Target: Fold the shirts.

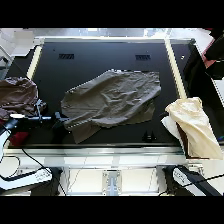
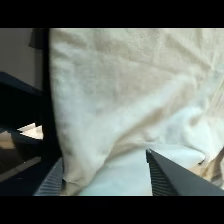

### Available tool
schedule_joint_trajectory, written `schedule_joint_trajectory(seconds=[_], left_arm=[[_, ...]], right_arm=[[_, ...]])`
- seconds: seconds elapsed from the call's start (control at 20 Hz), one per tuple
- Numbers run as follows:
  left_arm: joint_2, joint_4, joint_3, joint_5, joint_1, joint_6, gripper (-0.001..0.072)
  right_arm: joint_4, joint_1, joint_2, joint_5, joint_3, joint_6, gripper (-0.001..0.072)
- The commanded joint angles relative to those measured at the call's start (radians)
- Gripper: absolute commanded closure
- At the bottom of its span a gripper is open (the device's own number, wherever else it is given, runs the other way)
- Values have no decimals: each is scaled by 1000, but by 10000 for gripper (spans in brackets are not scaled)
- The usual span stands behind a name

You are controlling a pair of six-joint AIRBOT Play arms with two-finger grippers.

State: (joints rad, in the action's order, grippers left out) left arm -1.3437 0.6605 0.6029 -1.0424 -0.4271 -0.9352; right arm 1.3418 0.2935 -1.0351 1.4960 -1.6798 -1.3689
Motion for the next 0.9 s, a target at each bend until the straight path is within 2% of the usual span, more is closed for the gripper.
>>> schedule_joint_trajectory(seconds=[0.0, 0.1, 0.15, 0.25, 0.3, 0.4, 0.45, 0.5, 0.6, 0.65, 0.75, 0.85], left_arm=[[-19, -48, -1, -3, 21, 1, 359], [-19, -50, -1, -16, 21, 1, 684], [-19, -50, -1, -21, 21, 1, 693], [-18, -50, -1, -33, 20, 1, 694], [-18, -50, -1, -40, 20, 1, 693], [-18, -50, -1, -47, 20, 1, 693], [-18, -50, -1, -47, 21, 1, 693], [-18, -50, -1, -46, 20, 1, 693], [-18, -53, -1, -46, 20, 1, 693], [-18, -58, -1, -46, 20, 1, 693], [-18, -71, -1, -46, 21, 1, 693], [-18, -71, -1, -46, 21, 1, 693]], right_arm=[[-4, 1, 1, 3, 8, 0, 240], [-11, 1, 8, -3, 71, 2, 241], [-15, 1, 26, -36, 143, 2, 241], [-88, 1, 114, -212, 405, -18, 276], [-137, 1, 175, -347, 586, -76, 275], [-246, 1, 272, -571, 935, -314, 265], [-350, 0, 293, -632, 1089, -399, 265], [-473, 1, 288, -642, 1193, -369, 265], [-702, -11, 245, -628, 1320, -200, 265], [-773, -25, 212, -622, 1350, -159, 264], [-800, -72, 142, -631, 1362, -154, 249], [-879, -135, 65, -709, 1362, -132, 210]])
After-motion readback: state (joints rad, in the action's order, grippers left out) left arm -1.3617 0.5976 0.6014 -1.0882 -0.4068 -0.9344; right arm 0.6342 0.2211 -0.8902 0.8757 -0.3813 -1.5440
